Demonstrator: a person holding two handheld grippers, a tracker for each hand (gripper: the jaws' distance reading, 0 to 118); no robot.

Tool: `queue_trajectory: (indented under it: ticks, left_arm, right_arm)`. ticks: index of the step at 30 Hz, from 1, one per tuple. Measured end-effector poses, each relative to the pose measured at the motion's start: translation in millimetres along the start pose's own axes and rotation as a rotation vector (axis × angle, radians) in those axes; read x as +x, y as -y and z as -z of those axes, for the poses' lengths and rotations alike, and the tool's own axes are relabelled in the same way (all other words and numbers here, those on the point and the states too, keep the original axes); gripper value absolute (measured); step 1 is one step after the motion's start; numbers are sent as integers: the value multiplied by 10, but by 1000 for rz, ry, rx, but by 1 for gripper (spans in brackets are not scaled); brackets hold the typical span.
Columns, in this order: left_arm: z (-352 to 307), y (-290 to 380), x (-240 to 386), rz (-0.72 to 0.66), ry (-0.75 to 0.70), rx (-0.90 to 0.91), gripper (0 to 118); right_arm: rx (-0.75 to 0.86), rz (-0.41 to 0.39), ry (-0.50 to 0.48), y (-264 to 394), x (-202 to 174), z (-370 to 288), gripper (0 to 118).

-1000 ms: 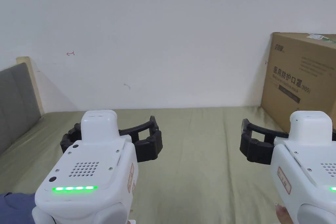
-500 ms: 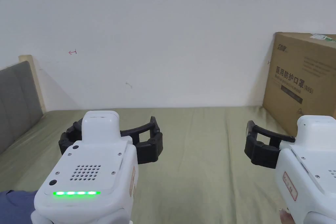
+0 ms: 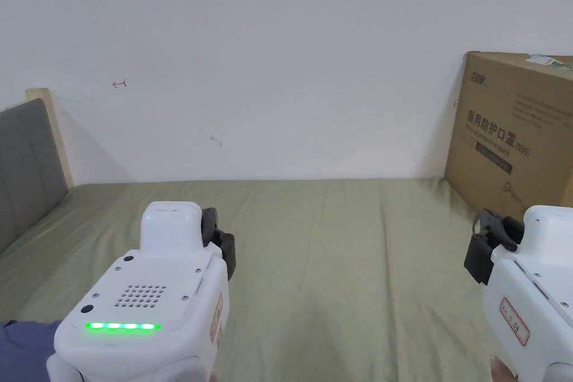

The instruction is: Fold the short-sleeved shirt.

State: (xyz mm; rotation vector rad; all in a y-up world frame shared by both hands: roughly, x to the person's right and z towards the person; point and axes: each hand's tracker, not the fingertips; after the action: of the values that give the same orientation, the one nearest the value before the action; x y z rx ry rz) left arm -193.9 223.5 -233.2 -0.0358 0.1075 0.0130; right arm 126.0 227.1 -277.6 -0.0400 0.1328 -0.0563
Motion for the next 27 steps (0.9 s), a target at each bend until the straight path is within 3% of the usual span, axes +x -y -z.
queue_trajectory:
  ticks: [8,12,15,20,27]
  left_arm:
    - [-55,86,-187,-29,13,-55,0]
    - [-316,77,-648,21,-77,-86,0]
    - [-643,46,-1165,-3,-230,-68,0]
    - [-1226,77,-1818,-48,-458,-32,0]
    - [-1428,182,-2030,-69,-487,-55,0]
  right_arm:
    - [19,-27,-58,45,-181,8,0]
    - [-46,14,-206,110,-594,183,0]
    - [-104,53,-356,141,-1104,326,0]
    - [-140,-2,-619,135,-1889,345,0]
    - [-145,-5,-662,108,-2168,413,0]
